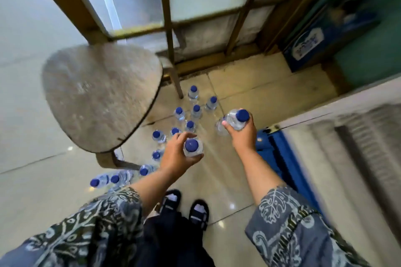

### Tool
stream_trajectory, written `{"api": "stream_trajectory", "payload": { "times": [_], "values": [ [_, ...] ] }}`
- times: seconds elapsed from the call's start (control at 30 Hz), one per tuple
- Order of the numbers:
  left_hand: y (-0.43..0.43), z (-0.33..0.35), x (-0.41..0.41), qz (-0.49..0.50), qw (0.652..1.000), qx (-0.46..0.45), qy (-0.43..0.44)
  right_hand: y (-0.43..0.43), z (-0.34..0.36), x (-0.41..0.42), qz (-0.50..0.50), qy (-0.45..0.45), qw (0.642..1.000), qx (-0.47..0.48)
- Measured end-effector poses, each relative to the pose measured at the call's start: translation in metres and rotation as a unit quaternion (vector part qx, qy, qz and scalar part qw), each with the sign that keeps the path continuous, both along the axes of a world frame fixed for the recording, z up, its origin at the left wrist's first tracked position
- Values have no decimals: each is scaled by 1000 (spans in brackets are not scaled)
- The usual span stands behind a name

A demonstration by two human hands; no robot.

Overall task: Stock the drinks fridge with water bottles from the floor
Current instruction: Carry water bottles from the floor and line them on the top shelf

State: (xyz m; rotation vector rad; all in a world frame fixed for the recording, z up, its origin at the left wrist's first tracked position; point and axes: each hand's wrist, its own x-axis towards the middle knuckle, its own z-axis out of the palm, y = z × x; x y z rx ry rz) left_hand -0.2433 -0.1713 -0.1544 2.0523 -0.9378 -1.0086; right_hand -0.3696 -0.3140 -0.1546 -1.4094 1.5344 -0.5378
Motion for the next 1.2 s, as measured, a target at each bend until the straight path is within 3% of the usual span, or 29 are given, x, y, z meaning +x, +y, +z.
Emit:
{"api": "stream_trajectory", "payload": {
  "times": [0.27,0.47,0.77,1.1,1.2],
  "values": [
    [-42,281,5,-109,970,-217,-5,2,278,-53,39,-52,991,-118],
    [-82,426,-19,-155,925,-343,58,17,420,-108,-34,-111,960,-256],
    [-133,558,-115,-238,846,-458,133,40,549,-203,-182,-182,872,-416],
    [-197,690,-272,-271,762,-552,204,-2,689,-357,-239,-106,797,-545],
    [-219,709,-312,-256,750,-565,229,-21,715,-392,-250,-66,781,-568]
  ]
}}
